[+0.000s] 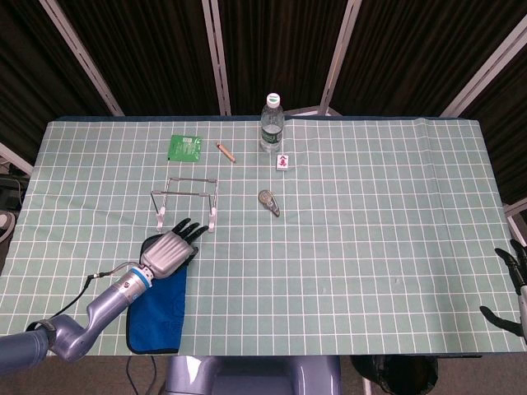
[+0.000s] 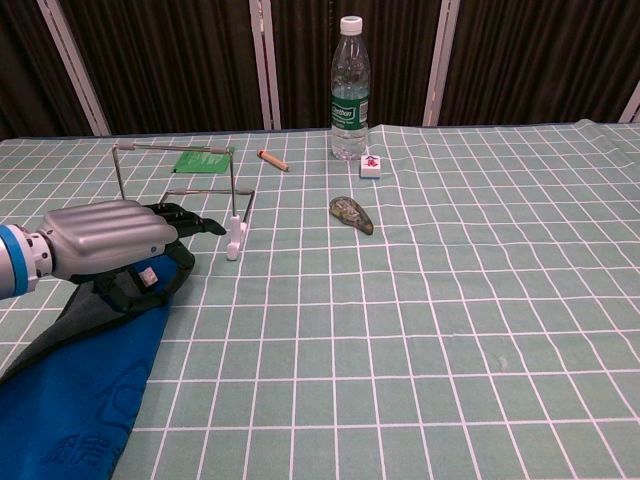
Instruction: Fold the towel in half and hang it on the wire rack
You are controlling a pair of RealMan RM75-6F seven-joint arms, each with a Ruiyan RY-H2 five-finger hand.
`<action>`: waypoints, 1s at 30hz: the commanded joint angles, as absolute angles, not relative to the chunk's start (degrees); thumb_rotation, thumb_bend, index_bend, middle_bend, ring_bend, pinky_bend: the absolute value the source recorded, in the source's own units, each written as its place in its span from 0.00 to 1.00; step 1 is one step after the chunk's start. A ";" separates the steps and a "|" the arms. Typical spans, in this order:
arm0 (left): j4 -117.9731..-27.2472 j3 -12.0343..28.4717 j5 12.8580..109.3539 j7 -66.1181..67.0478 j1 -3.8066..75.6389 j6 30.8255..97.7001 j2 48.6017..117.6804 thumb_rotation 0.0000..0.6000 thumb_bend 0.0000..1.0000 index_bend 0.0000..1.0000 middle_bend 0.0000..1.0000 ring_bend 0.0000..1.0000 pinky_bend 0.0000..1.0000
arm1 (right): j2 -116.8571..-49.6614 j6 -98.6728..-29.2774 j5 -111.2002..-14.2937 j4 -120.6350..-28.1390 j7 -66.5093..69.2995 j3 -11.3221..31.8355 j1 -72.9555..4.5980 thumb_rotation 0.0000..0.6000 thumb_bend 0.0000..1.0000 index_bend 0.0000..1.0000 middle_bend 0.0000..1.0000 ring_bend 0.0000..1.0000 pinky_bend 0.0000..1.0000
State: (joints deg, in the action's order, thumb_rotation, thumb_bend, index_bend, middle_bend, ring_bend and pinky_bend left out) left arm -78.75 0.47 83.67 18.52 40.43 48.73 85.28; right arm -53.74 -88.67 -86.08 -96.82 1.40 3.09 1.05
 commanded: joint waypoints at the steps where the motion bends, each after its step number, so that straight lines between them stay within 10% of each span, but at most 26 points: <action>1: -78.84 0.09 84.76 19.33 40.19 50.26 84.68 1.00 0.51 0.68 0.00 0.00 0.00 | -53.73 -88.77 -86.21 -96.87 1.38 3.06 1.08 1.00 0.00 0.13 0.00 0.00 0.00; 26: -70.35 -3.33 92.64 33.16 33.47 64.04 82.76 1.00 0.51 0.72 0.00 0.00 0.00 | -53.96 -89.74 -87.95 -97.75 -0.10 2.39 1.48 1.00 0.00 0.12 0.00 0.00 0.00; 29: -68.64 -2.49 90.70 32.96 31.75 65.50 83.79 1.00 0.49 0.53 0.00 0.00 0.00 | -54.03 -89.51 -87.94 -97.77 -0.30 2.36 1.37 1.00 0.00 0.12 0.00 0.00 0.00; 30: -68.24 -2.36 90.28 32.63 31.36 65.75 83.98 1.00 0.43 0.32 0.00 0.00 0.00 | -54.04 -89.49 -87.92 -97.75 -0.35 2.37 1.36 1.00 0.00 0.12 0.00 0.00 0.00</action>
